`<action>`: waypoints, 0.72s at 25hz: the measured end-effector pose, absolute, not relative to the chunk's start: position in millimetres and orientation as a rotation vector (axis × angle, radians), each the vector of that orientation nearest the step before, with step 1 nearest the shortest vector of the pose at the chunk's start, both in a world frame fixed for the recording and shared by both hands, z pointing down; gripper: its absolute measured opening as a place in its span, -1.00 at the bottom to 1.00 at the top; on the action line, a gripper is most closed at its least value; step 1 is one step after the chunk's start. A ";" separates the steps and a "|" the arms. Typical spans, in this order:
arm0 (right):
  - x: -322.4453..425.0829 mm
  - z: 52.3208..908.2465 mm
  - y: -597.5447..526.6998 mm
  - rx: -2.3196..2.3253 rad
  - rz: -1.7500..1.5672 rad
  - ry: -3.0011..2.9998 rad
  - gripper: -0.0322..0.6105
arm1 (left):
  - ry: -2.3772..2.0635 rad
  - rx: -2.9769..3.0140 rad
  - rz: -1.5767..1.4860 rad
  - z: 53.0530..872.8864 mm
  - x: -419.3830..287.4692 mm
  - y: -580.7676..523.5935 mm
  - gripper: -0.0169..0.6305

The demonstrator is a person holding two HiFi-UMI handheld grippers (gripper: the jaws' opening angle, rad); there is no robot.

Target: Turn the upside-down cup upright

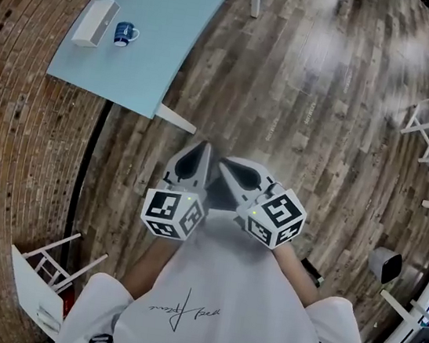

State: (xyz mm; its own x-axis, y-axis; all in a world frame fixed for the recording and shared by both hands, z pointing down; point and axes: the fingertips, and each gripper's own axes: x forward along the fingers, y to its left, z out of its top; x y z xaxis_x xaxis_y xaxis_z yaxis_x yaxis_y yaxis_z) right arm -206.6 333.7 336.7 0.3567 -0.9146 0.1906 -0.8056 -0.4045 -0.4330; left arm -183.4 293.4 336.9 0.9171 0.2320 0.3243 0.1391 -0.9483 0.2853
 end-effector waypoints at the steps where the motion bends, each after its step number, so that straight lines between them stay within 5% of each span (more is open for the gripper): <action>1: -197.3 337.2 329.2 -2.367 -0.597 1.530 -0.84 | 0.274 2.824 0.527 337.9 -176.3 288.9 -0.92; 18: -89.1 339.0 241.6 -2.493 -0.660 1.586 -0.84 | 0.204 2.736 0.476 347.9 -85.1 202.2 -0.92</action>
State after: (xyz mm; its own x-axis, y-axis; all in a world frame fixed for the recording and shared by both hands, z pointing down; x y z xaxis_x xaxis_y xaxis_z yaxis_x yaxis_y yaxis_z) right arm -89.1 241.6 339.0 0.3581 -0.8848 0.2983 -0.8350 -0.4464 -0.3217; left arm -85.1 202.2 347.9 0.9330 0.1993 0.2995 0.0801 -0.9267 0.3673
